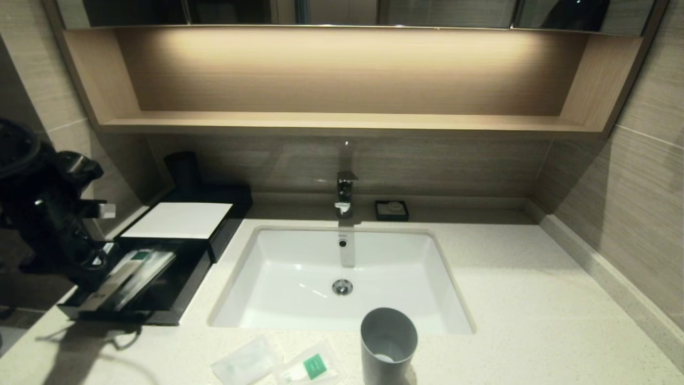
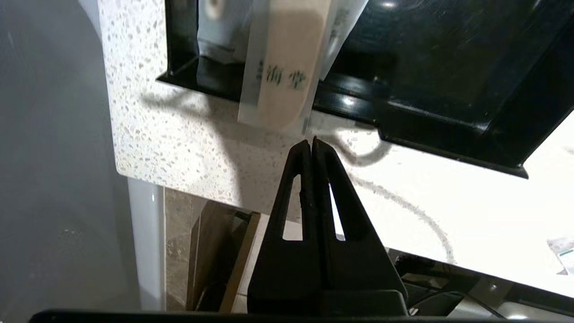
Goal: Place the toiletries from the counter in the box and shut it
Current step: Place the bathroom toiletry into the drawer
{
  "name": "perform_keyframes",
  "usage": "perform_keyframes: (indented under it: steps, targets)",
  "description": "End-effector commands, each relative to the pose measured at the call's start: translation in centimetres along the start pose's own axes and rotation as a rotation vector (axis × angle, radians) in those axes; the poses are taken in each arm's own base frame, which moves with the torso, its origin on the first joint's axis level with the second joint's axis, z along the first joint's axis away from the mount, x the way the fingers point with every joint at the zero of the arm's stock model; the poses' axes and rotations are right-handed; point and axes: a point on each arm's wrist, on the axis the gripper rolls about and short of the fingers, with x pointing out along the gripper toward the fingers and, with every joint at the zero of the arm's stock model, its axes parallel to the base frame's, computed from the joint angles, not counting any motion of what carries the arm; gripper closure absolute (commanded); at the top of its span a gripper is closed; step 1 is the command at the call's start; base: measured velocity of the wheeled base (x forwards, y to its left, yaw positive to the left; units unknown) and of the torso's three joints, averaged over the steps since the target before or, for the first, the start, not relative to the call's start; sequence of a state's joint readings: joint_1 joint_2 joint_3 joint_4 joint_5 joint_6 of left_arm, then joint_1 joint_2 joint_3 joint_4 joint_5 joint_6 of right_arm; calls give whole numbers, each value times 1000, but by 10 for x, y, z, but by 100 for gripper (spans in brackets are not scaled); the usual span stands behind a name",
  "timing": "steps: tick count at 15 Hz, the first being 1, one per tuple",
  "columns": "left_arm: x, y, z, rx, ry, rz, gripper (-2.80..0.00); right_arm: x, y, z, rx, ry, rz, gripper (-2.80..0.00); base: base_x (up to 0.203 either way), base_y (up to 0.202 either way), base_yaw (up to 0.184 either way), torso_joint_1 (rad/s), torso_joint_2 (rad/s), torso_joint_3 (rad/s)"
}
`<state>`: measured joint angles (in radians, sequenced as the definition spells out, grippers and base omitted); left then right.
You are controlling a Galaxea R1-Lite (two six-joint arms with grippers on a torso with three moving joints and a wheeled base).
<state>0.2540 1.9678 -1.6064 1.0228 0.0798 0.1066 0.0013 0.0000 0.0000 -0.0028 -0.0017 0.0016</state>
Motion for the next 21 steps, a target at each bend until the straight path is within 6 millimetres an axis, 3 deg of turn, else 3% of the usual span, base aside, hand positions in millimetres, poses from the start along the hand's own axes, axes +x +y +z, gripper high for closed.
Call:
perform_keyframes:
  steps: [1, 4, 8, 21]
  targets:
    - [-10, 6, -13, -23, -8, 3, 0, 0, 0, 0, 0, 0, 0, 0, 0, 0, 0, 0, 0, 0]
    - [-10, 7, -29, -28, 17, 3, 0, 0, 0, 0, 0, 0, 0, 0, 0, 0, 0, 0, 0, 0]
    - [3, 7, -35, -33, 45, 2, 0, 0, 0, 0, 0, 1, 0, 0, 0, 0, 0, 0, 0, 0]
    - [34, 14, -26, -51, 107, 5, 0, 0, 0, 0, 0, 1, 0, 0, 0, 0, 0, 0, 0, 0]
